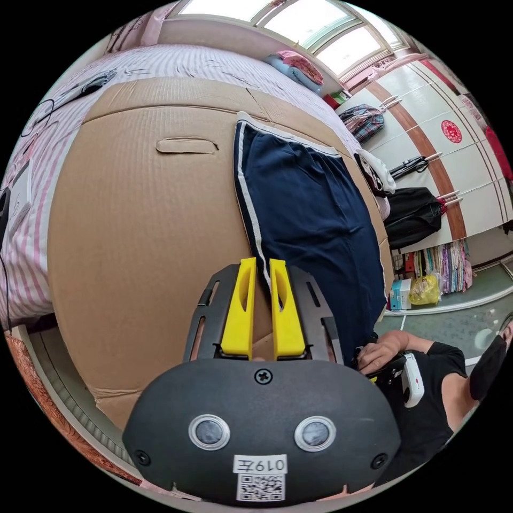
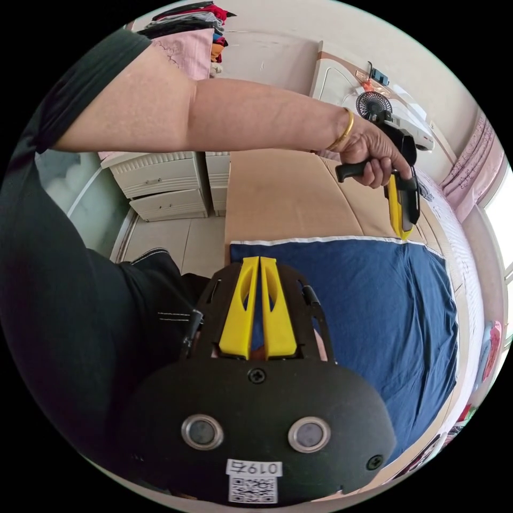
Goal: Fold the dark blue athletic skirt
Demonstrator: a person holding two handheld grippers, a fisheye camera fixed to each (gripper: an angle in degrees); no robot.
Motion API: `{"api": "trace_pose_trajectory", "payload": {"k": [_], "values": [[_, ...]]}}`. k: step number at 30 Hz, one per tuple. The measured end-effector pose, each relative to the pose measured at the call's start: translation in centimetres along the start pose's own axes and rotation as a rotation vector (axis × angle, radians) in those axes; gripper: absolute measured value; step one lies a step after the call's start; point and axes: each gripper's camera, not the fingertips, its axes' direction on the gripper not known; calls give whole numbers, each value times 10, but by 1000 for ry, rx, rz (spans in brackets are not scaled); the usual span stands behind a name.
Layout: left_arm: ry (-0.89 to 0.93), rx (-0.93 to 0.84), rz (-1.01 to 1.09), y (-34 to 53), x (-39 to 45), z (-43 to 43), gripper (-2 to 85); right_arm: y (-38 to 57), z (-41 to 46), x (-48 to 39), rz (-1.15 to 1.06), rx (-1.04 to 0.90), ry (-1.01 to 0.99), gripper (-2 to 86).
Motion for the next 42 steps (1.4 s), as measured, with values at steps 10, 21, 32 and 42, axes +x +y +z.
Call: {"api": "trace_pose_trajectory", "payload": {"k": [10, 21, 32, 42], "values": [[-17, -8, -9, 35, 24, -8, 13, 2, -7, -20, -3, 6, 22, -4], [-51, 64, 32, 101, 72, -35, 16, 24, -34, -46, 6, 90, 84, -5], [-323, 164, 186, 261, 204, -40, 20, 63, -60, -76, -53, 132, 47, 89], [-311, 97, 51, 289, 235, -26, 20, 88, -50, -89, -90, 42, 162, 64]]}}
